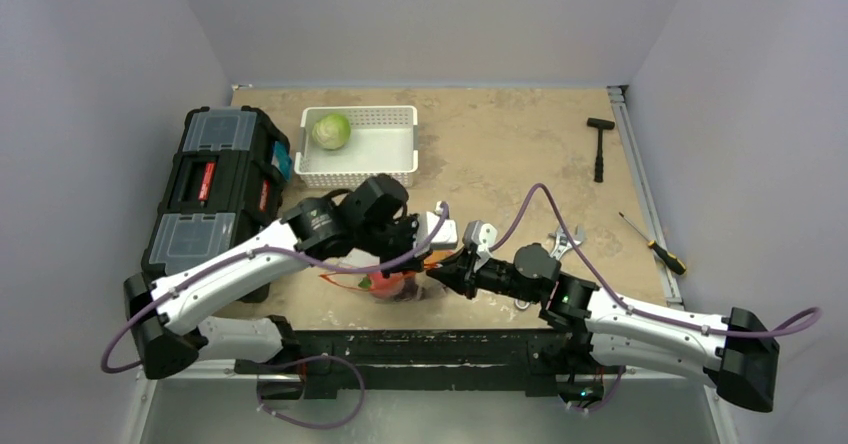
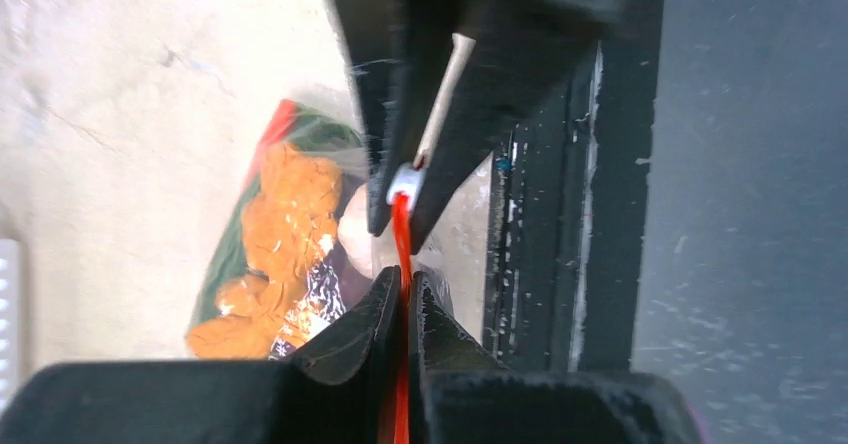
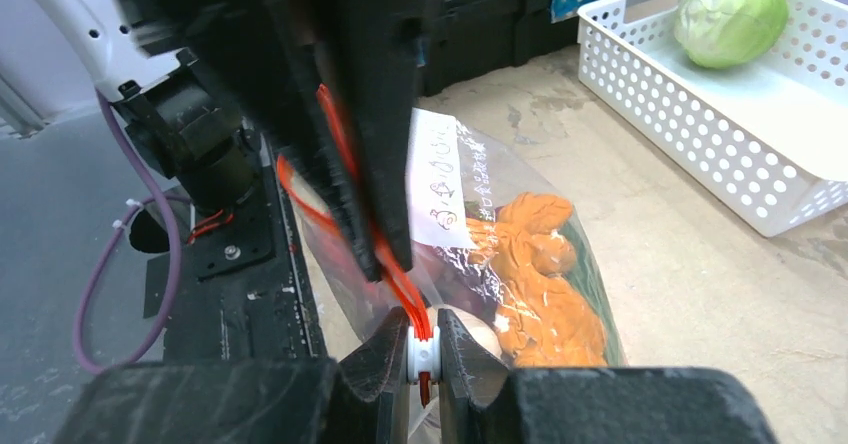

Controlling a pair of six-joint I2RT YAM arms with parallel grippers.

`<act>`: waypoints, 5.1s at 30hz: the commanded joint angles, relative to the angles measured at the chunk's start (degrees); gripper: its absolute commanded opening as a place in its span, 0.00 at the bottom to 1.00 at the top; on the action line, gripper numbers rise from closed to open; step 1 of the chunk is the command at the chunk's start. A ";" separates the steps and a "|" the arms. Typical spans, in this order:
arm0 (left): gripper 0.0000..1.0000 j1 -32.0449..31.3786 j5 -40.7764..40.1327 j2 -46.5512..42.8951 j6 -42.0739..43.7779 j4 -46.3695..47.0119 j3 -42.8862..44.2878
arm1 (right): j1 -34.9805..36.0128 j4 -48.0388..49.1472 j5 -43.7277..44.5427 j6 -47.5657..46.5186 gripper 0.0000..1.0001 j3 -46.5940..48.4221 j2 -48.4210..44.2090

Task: Place the food in the zip-top bag and seal the zipper
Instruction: Adjust the zipper food storage bag at the center of the board.

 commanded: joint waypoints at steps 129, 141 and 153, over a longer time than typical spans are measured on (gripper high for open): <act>0.00 -8.66 -25.93 -24.14 1.16 21.50 -21.45 | -0.08 -27.37 9.89 5.56 0.57 15.11 -5.26; 0.00 -8.60 -29.22 -25.99 -1.27 19.06 -21.29 | -0.02 -43.08 5.52 -5.05 0.53 29.24 0.60; 0.00 -8.40 -26.40 -26.00 -3.77 19.24 -20.59 | 2.30 -18.29 -0.37 -21.31 0.53 16.16 -4.90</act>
